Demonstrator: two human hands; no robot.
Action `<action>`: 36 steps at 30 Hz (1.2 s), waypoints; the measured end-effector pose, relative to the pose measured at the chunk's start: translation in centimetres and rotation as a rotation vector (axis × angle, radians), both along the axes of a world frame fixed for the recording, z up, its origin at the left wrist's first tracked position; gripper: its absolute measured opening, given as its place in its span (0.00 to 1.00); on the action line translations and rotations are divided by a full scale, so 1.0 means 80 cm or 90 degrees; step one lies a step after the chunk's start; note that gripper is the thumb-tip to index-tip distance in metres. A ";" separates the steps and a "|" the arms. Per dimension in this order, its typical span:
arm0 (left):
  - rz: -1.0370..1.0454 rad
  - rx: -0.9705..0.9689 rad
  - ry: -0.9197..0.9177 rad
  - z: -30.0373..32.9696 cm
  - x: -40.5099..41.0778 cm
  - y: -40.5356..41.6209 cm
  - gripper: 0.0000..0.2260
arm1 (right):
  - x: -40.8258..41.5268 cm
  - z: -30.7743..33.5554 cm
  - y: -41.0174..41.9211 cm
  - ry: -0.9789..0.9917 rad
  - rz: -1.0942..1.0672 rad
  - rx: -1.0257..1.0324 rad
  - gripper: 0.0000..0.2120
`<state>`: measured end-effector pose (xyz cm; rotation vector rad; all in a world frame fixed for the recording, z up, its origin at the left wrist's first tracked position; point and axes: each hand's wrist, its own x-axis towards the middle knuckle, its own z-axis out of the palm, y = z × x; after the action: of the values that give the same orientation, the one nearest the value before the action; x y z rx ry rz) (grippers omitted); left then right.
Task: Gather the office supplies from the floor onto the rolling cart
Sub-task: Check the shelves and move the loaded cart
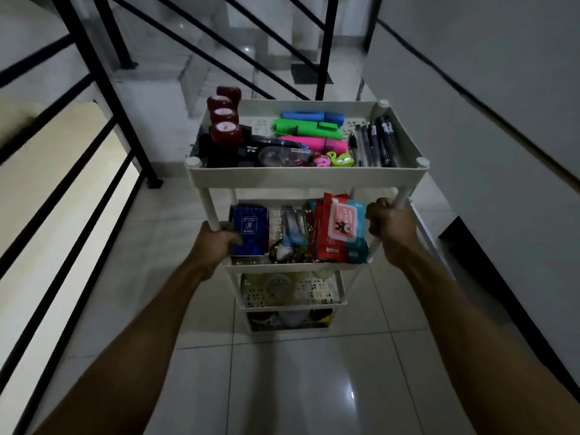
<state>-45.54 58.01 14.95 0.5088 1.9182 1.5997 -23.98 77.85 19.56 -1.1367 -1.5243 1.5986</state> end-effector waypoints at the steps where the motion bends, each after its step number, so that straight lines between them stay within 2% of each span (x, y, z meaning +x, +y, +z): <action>1: -0.019 -0.010 0.000 -0.002 -0.003 -0.001 0.23 | 0.001 -0.003 0.004 0.002 0.011 -0.008 0.15; 4: -0.033 -0.034 0.017 -0.008 -0.006 -0.001 0.16 | 0.002 -0.009 0.004 0.003 0.021 0.001 0.17; 10: 0.000 -0.046 0.007 -0.038 0.000 -0.009 0.15 | 0.003 -0.016 -0.008 0.006 -0.016 0.056 0.16; 12: 0.034 -0.043 0.011 -0.052 0.000 -0.006 0.17 | 0.004 -0.024 -0.008 0.017 -0.031 0.039 0.14; 14: 0.054 -0.036 0.009 -0.058 -0.003 -0.004 0.17 | 0.007 -0.048 -0.014 0.004 -0.023 -0.009 0.09; 18: 0.017 -0.015 0.010 -0.070 -0.013 -0.003 0.08 | 0.005 -0.087 -0.019 -0.032 -0.050 -0.045 0.01; 20: 0.000 -0.018 0.005 -0.069 -0.019 -0.002 0.10 | 0.001 -0.085 -0.013 -0.039 -0.050 -0.048 0.05; 21: -0.015 -0.018 0.002 -0.066 -0.020 -0.001 0.12 | 0.001 -0.082 -0.009 -0.042 -0.029 -0.043 0.01; 23: -0.051 -0.019 -0.011 -0.060 -0.021 0.000 0.15 | 0.002 -0.078 -0.005 -0.056 0.019 -0.017 0.09; 25: -0.067 -0.018 -0.032 -0.055 -0.021 0.000 0.17 | 0.003 -0.078 -0.003 -0.066 0.041 -0.005 0.14; 28: -0.063 -0.006 -0.022 -0.054 -0.019 0.001 0.17 | 0.003 -0.082 -0.002 -0.054 0.039 -0.001 0.10; 32: 0.012 0.020 0.025 -0.075 -0.017 -0.001 0.14 | 0.002 -0.090 -0.009 -0.021 0.006 -0.005 0.07; 36: 0.088 0.049 0.122 -0.083 -0.005 -0.002 0.13 | 0.002 -0.098 -0.015 0.034 -0.040 0.018 0.09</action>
<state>-45.91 57.84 8.31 0.5918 2.0787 1.7738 -23.82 76.62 11.69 -1.1059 -1.4587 1.5487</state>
